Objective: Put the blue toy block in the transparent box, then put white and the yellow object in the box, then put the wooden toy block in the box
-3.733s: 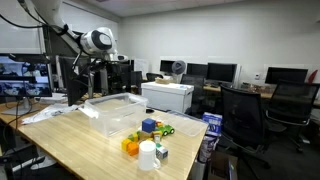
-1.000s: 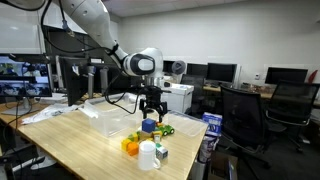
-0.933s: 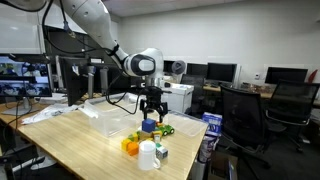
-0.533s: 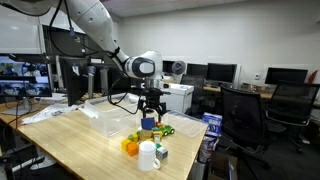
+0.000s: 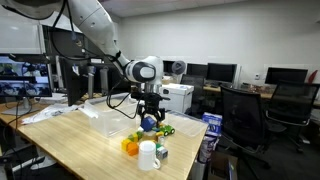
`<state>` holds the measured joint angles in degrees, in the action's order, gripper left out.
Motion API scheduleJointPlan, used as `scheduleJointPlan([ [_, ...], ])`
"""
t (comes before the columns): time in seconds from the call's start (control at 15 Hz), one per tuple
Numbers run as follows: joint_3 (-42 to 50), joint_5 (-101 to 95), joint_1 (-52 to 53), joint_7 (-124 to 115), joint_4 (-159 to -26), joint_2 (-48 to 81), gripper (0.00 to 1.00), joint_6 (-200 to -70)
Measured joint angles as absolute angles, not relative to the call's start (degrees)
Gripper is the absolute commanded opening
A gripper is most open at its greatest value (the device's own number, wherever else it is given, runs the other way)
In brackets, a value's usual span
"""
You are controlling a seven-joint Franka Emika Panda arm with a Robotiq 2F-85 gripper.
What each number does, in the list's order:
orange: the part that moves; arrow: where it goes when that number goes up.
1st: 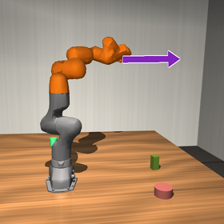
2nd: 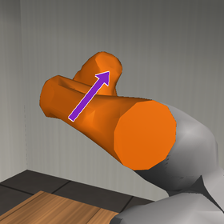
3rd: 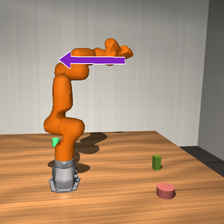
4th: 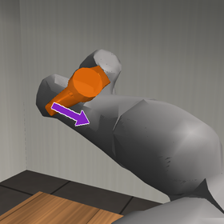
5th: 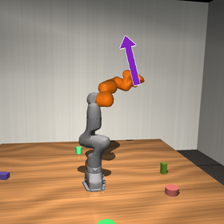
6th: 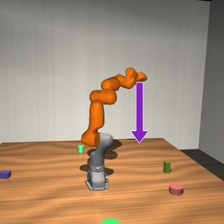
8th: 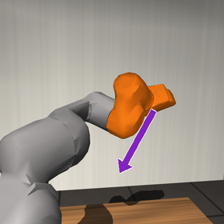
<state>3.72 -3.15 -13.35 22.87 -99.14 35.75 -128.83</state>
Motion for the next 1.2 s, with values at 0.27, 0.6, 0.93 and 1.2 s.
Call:
scheduleJointPlan([
  [0.27, 4.79, -3.15, -13.43, 21.78, -99.00, 35.76, 0.45, -127.53],
  [0.6, 4.81, -3.15, -13.26, 20.69, -98.40, 35.60, 0.31, -126.46],
  [0.93, 4.84, -3.24, -11.05, 16.17, -98.30, 30.02, 0.31, -124.43],
  [1.2, 3.37, -4.61, -6.54, 15.63, -99.44, 21.39, 0.31, -123.02],
])
